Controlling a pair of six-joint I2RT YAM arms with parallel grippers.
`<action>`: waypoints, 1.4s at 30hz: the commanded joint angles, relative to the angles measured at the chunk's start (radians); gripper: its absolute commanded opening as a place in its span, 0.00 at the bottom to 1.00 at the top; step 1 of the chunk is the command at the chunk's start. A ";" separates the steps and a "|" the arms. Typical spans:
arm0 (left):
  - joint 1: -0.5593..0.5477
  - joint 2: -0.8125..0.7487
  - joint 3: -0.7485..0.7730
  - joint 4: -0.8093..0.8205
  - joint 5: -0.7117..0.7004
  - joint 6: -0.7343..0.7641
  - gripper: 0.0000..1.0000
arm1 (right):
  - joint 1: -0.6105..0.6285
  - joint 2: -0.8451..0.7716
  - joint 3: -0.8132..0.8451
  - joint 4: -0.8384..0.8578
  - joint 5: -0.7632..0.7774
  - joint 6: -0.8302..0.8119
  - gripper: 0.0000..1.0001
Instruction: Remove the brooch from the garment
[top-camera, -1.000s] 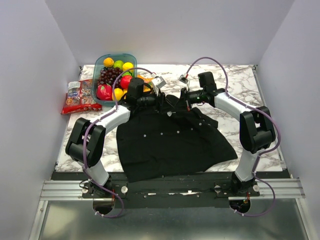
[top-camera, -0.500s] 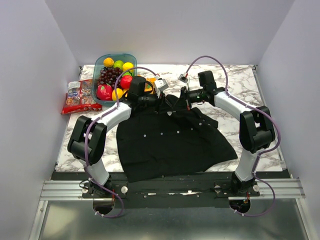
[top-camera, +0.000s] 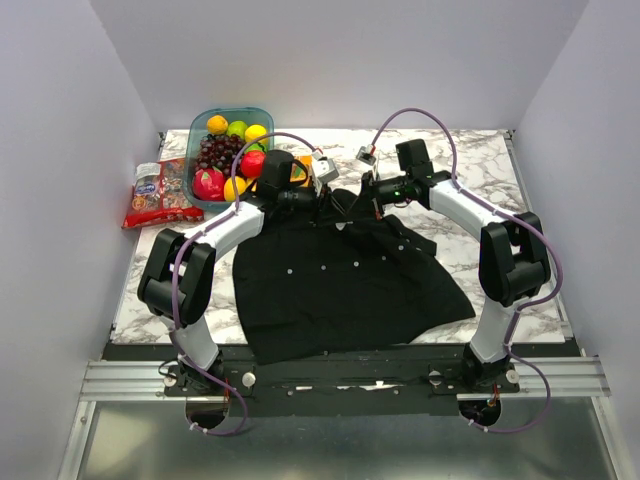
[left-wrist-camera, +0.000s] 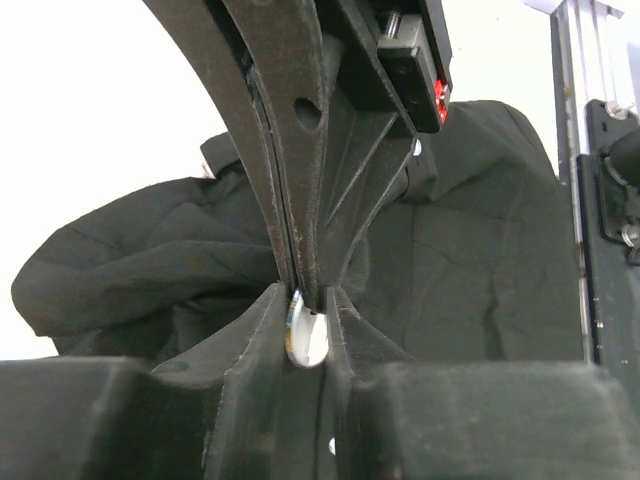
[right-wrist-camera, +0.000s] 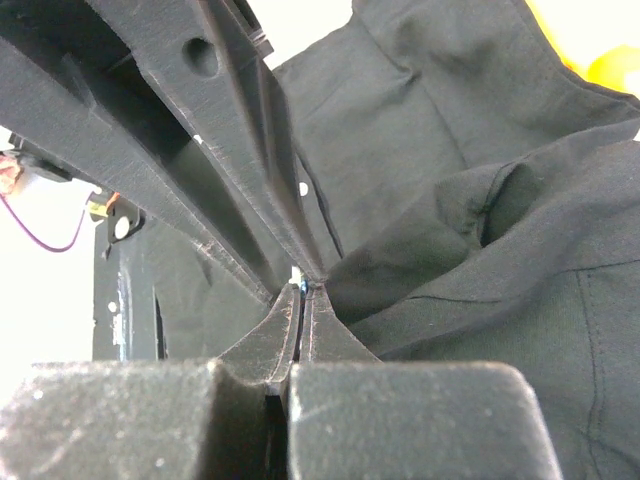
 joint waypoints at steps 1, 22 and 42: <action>0.000 0.015 0.010 -0.075 0.043 0.045 0.36 | -0.005 -0.020 0.027 0.000 -0.005 -0.009 0.01; 0.014 0.050 0.068 -0.174 0.172 0.114 0.25 | -0.006 -0.026 0.027 -0.003 0.006 -0.012 0.01; 0.029 0.079 0.107 -0.219 0.169 0.160 0.28 | -0.005 -0.012 0.054 -0.003 -0.017 -0.011 0.02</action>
